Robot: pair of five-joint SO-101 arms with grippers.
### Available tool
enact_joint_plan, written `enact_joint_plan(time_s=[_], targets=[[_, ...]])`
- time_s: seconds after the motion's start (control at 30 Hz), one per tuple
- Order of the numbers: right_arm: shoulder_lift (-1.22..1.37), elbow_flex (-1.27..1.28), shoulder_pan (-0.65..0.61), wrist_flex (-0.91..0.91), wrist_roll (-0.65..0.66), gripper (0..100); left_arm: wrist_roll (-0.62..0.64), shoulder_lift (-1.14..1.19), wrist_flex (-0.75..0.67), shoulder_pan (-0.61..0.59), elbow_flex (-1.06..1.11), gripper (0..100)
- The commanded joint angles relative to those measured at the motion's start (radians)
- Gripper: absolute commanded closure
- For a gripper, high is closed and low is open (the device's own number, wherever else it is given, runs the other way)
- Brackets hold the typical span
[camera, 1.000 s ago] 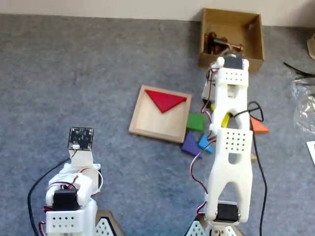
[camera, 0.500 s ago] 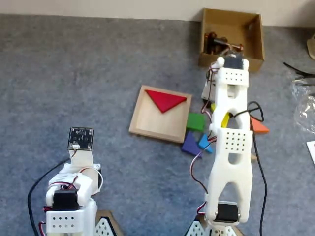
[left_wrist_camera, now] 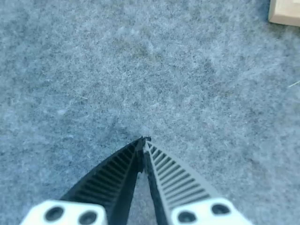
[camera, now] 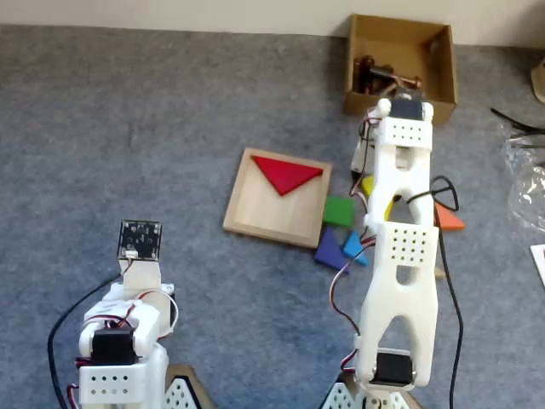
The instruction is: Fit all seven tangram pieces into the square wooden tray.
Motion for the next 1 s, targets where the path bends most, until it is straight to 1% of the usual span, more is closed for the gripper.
enact_joint_plan(time_s=[0.0, 0.23, 0.4, 0.73, 0.83, 0.97], targets=[[-0.024, -0.048, 0.008, 0.015, -0.002, 89.0, -0.006, -0.005, 0.005, -0.013, 0.022, 99], [-0.024, -0.045, 0.008, 0.015, -0.003, 89.2, -0.006, -0.005, 0.005, -0.013, 0.022, 99], [-0.022, -0.045, 0.008, 0.015, -0.003, 95.7, -0.006, -0.005, 0.005, -0.013, 0.022, 99], [-0.022, -0.045, 0.008, 0.015, -0.003, 96.2, -0.006, -0.005, 0.005, -0.013, 0.022, 99], [-0.024, -0.045, 0.008, 0.015, -0.003, 99.3, -0.006, -0.005, 0.005, -0.013, 0.022, 99], [-0.031, -0.045, 0.007, 0.016, -0.003, 99.4, -0.006, -0.005, 0.005, -0.013, 0.022, 99]])
